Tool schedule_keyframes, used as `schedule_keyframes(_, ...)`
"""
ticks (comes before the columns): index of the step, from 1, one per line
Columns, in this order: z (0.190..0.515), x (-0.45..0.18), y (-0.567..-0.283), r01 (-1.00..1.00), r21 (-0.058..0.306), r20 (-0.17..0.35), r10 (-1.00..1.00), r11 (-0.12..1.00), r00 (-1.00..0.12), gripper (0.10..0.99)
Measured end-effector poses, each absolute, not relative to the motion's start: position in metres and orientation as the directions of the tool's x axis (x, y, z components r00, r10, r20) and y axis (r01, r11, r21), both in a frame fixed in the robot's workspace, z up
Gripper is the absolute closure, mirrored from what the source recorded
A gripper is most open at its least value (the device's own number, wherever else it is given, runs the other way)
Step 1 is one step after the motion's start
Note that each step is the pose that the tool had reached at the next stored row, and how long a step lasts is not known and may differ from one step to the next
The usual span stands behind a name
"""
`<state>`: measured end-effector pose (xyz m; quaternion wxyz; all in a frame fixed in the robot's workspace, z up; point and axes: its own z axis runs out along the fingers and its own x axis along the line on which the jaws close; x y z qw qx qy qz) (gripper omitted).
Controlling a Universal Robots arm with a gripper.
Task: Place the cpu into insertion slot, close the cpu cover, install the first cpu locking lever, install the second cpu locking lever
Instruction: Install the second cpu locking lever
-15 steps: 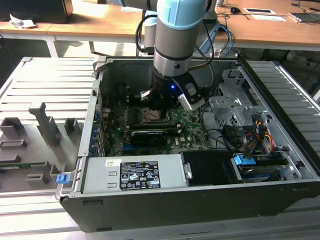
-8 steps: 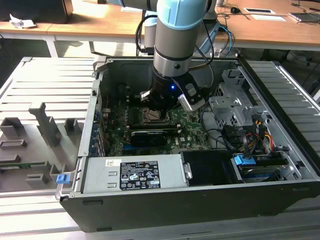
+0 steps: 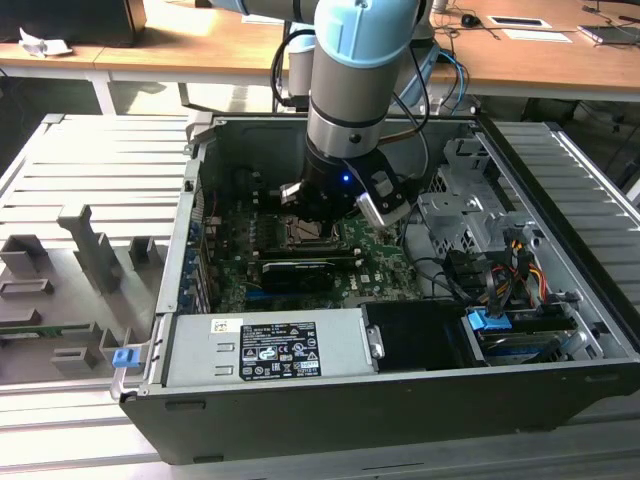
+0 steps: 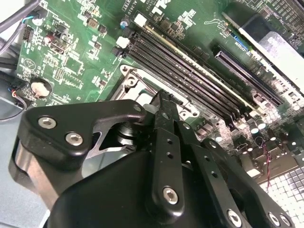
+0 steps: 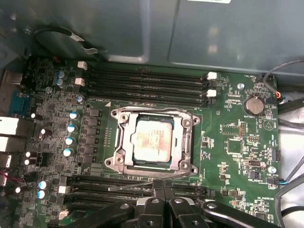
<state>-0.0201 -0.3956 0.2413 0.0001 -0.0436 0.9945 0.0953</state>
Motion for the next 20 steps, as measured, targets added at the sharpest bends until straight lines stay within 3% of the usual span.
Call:
schedule_keyframes(16,0.239,-0.041,-0.398,-0.087,0.200,-0.009,-0.087,0.976,-0.996,0.980)
schedule_keyframes(20,0.221,-0.056,-0.398,-0.088,0.206,-0.011,-0.087,0.975,-0.996,0.980)
